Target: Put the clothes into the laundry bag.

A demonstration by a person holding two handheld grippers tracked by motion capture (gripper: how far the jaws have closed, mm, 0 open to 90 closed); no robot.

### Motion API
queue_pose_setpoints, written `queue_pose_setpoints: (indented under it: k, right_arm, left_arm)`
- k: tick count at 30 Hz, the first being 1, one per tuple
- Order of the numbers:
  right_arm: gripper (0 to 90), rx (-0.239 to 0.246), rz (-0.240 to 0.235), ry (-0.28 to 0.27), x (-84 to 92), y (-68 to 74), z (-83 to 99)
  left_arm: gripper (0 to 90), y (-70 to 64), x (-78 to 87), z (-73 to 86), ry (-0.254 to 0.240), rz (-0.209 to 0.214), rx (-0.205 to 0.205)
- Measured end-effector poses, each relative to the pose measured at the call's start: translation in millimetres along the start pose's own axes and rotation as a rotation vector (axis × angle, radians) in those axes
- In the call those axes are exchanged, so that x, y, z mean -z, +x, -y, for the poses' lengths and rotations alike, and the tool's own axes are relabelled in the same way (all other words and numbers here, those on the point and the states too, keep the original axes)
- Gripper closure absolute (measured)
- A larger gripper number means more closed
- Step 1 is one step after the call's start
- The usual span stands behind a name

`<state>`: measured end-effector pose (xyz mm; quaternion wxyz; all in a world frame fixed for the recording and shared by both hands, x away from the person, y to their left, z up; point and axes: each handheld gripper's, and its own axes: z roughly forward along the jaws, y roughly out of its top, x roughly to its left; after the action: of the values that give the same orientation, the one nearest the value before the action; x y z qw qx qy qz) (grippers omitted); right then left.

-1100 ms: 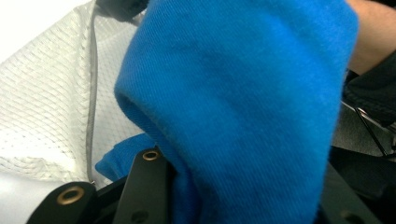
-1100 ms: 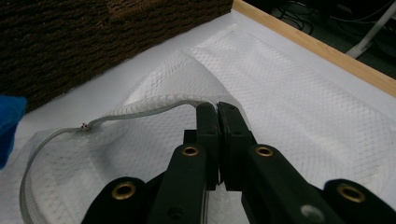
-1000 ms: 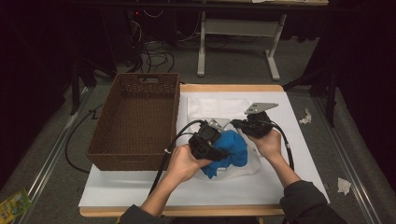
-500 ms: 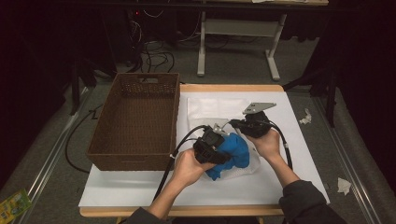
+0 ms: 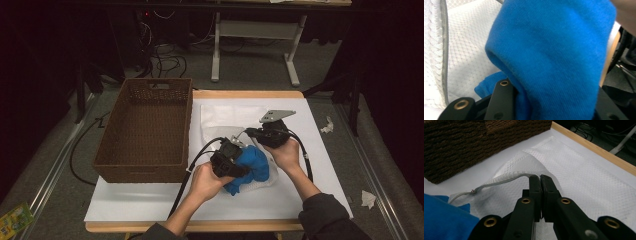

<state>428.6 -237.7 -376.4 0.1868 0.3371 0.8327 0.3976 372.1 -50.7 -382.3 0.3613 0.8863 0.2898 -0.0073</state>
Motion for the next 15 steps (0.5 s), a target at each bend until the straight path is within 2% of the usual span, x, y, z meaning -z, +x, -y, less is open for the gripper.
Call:
queue_pose_setpoints:
  k: [2, 4, 8, 15]
  right_arm:
    - [89.1, 0.002, -0.001, 0.001, 0.4, 1.1, -0.6]
    - [89.1, 0.003, -0.002, -0.002, 0.3, 1.6, -0.6]
    - [89.2, 0.003, 0.000, -0.007, 1.6, 0.8, 0.1]
    - [89.1, -0.002, 0.003, -0.006, 3.9, -0.6, 1.3]
  left_arm:
    - [63.4, 1.0, -1.1, 0.5, -0.008, -0.004, 0.007]
    - [63.4, 1.0, -1.3, 1.5, -0.031, -0.029, 0.008]
    - [63.5, 0.9, -4.0, 3.4, -0.028, -0.051, 0.003]
    - [63.5, 6.9, -2.6, 7.3, -0.043, -0.050, 0.032]
